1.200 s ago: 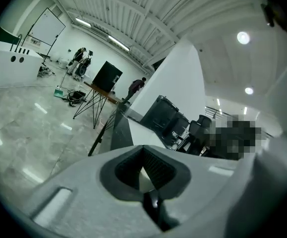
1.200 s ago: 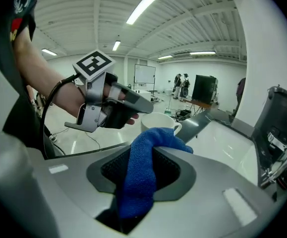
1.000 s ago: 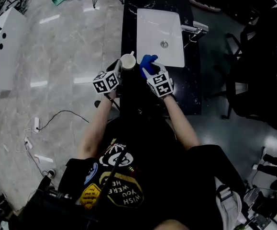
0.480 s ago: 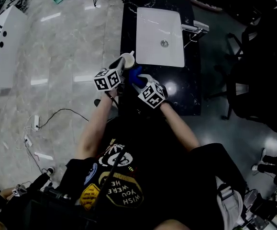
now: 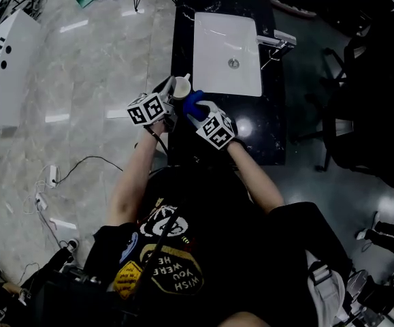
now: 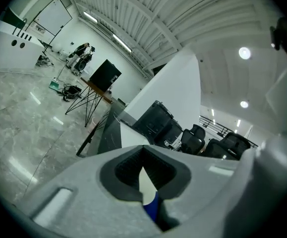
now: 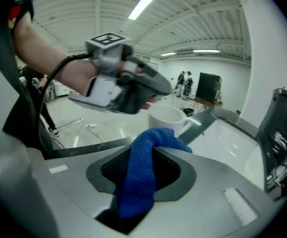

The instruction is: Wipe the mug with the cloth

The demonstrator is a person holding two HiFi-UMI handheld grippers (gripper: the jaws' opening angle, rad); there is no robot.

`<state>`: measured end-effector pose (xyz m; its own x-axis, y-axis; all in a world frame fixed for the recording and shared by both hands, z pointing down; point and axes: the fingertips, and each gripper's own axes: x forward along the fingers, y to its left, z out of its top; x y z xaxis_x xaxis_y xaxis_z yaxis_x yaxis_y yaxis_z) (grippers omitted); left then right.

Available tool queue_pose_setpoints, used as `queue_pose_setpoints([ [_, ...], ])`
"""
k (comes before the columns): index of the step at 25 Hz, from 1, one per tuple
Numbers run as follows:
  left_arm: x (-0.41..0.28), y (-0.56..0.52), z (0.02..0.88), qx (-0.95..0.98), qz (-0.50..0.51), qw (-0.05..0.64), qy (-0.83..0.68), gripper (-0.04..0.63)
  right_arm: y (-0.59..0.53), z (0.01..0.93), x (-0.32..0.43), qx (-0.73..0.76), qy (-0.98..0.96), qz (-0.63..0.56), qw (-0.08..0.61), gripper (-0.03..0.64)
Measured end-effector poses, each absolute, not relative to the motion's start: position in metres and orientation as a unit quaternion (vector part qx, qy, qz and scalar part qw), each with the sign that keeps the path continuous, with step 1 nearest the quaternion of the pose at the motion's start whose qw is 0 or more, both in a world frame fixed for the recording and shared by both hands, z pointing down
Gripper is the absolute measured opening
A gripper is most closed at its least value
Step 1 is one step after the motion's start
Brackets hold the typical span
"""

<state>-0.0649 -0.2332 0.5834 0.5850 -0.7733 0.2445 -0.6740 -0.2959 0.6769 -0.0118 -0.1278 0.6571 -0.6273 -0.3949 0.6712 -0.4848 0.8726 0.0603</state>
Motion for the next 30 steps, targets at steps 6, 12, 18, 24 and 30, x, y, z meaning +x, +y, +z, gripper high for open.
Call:
queue_pose_setpoints([
  [6, -0.072, -0.23, 0.585, 0.8, -0.058, 0.379, -0.462, 0.002, -0.12, 0.643, -0.012, 0.276, -0.903, 0.067, 0.322, 0.132],
  [12, -0.099, -0.227, 0.62, 0.753, 0.017, 0.401, -0.521, 0.002, -0.2, 0.619, 0.025, 0.386, -0.875, 0.117, 0.268, 0.132],
  [18, -0.092, -0.223, 0.621, 0.754, -0.011, 0.418, -0.507, 0.002, -0.122, 0.672, -0.018, 0.251, -0.892, 0.111, 0.359, 0.132],
  [24, -0.089, -0.219, 0.62, 0.758, -0.01, 0.417, -0.501, 0.002, -0.168, 0.634, 0.013, 0.349, -0.883, 0.112, 0.294, 0.132],
  [30, -0.084, -0.216, 0.621, 0.764, -0.004, 0.416, -0.494, 0.002, -0.2, 0.636, 0.023, 0.381, -0.867, 0.122, 0.296, 0.13],
])
